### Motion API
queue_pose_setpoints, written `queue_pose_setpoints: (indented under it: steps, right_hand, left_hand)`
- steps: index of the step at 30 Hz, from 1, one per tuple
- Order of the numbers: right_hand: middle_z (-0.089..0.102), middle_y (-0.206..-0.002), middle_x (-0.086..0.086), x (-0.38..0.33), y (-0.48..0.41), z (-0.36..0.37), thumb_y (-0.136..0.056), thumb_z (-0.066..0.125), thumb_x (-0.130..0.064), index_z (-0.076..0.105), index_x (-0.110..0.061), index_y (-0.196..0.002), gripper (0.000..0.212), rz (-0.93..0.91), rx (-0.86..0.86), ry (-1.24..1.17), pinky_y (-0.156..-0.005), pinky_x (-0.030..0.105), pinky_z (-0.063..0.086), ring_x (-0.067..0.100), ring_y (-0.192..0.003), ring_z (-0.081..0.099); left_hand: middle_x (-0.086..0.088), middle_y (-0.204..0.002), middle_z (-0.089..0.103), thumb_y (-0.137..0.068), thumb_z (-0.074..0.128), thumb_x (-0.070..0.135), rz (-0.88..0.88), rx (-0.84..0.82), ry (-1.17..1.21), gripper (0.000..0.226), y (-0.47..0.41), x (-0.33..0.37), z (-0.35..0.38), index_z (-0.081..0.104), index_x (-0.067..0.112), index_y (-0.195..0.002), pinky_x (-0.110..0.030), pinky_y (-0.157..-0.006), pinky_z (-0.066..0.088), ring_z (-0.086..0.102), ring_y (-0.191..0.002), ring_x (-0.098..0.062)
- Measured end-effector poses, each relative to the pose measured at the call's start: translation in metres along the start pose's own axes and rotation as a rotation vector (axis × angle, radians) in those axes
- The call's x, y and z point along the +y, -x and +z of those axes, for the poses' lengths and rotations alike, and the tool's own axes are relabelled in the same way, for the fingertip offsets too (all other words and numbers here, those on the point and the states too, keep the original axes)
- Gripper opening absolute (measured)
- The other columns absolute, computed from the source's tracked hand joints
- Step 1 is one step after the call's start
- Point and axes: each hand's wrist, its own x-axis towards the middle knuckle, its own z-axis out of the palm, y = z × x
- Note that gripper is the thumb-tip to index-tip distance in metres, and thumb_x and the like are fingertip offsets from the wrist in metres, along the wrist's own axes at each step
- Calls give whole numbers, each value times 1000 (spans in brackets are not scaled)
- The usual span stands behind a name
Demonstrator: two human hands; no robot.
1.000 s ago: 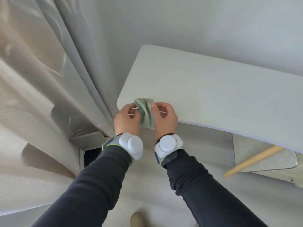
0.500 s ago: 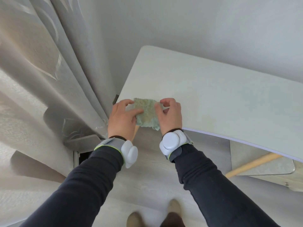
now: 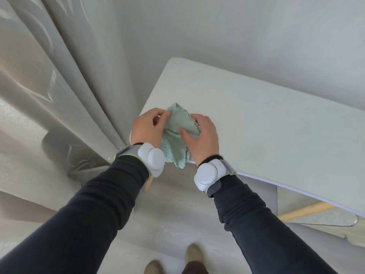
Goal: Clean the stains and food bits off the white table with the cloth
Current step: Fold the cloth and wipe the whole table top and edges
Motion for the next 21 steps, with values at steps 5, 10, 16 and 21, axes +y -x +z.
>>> queue_pose_setpoints:
  steps: [5,10,16,21]
  right_hand:
    - [62,-99,7,-5,-40,-6,-86,61,-19,60,-12,-104,19,50,56,-5,-75,31,44,22,-84,54]
    - [40,-132,5,-12,-48,9,-82,52,0,50,-17,-124,45,91,5,-33,-95,34,46,22,-109,53]
    - [18,-159,0,1,-41,27,-98,36,-14,37,-21,-143,46,-155,-343,448,-122,39,9,20,-148,11]
    - [2,-161,-4,-4,-30,45,-102,20,-32,14,-27,-151,49,-130,-386,642,-121,45,-4,16,-149,-3]
  left_hand:
    - [8,-74,65,-95,52,26,-106,82,247,16,-9,9,5,60,19,-107,-14,-66,48,61,-64,-6]
    - [5,-102,64,-90,50,12,1,127,-143,24,5,-2,19,56,21,-111,-31,-86,46,61,-95,-17]
    - [5,-133,58,-91,33,34,295,-37,-759,47,32,-38,36,58,19,-128,-44,-108,22,54,-126,-13]
    - [5,-153,35,-96,13,33,272,-154,-979,56,30,-53,11,37,18,-145,-51,-113,8,32,-142,-11]
